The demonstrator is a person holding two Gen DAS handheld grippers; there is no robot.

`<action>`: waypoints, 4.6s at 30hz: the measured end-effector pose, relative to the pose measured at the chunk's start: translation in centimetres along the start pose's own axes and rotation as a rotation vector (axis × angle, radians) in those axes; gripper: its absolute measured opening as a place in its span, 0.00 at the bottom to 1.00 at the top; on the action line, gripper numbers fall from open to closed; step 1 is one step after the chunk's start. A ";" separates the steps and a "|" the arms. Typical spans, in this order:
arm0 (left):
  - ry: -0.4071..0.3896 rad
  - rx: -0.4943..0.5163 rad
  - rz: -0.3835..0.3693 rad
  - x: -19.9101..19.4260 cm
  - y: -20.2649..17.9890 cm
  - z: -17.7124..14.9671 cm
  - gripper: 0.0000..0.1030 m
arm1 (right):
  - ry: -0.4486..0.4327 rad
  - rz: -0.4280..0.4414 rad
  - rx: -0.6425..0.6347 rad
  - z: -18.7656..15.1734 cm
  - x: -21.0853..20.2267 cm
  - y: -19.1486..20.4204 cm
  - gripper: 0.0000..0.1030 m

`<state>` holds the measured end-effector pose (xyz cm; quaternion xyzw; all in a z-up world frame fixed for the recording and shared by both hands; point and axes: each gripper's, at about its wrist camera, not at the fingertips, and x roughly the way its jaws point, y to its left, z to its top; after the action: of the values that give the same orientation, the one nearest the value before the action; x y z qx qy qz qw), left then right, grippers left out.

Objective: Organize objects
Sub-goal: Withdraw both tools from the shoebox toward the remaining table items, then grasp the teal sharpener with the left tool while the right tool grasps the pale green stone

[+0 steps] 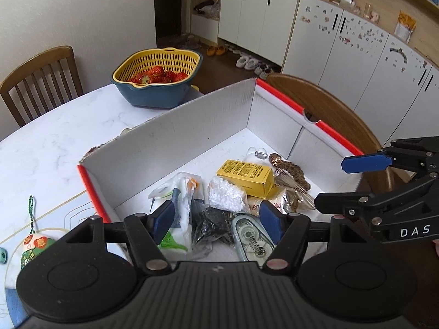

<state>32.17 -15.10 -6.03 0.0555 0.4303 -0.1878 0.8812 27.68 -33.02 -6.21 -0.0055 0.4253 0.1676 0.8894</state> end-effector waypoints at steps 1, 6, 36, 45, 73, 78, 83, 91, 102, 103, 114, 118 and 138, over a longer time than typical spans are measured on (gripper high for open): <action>-0.005 -0.001 -0.005 -0.3 0.1 -0.1 0.70 | -0.006 0.000 0.003 0.0 -0.2 0.3 0.68; -0.038 0.005 -0.008 -2.1 0.4 -1.1 0.73 | -0.032 0.000 0.019 -0.4 -1.2 1.5 0.74; -0.182 -0.088 0.029 -11.9 12.3 -6.9 0.99 | -0.121 0.058 0.000 -1.4 -2.4 16.0 0.95; -0.164 -0.132 0.060 -12.3 18.2 -9.3 0.99 | -0.086 0.080 -0.033 -1.0 -0.4 20.6 0.95; -0.091 -0.246 0.170 -5.7 31.6 -13.2 0.99 | 0.000 -0.085 -0.022 -0.3 10.6 26.6 0.71; -0.082 -0.246 0.190 -3.8 33.0 -13.2 0.99 | 0.028 -0.135 -0.014 -0.4 12.9 26.4 0.65; -0.078 -0.236 0.193 -2.2 33.8 -13.2 0.98 | 0.019 -0.171 0.004 -0.6 14.2 26.3 0.60; -0.083 -0.211 0.192 -1.0 34.2 -13.2 0.95 | 0.007 -0.222 0.011 -0.4 16.0 26.1 0.48; -0.074 -0.210 0.193 -0.2 34.6 -13.1 0.68 | 0.007 -0.278 -0.083 0.0 17.4 26.7 0.47; -0.076 -0.209 0.195 -0.2 34.5 -13.1 0.65 | 0.010 -0.277 -0.081 0.1 17.5 26.6 0.45; -0.076 -0.202 0.171 -0.5 34.1 -13.2 0.37 | 0.029 -0.226 -0.038 0.3 16.3 25.4 0.27; -0.070 -0.194 0.166 -0.7 33.8 -13.3 0.37 | 0.042 -0.210 -0.022 0.3 15.8 25.3 0.24; -0.058 -0.193 0.126 -1.1 33.0 -13.7 0.37 | 0.094 -0.165 0.032 -0.3 16.3 24.7 0.19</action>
<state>33.97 19.27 -15.78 -0.0082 0.4165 -0.0912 0.9045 29.48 -4.99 -15.43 -0.0341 0.4672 0.0863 0.8793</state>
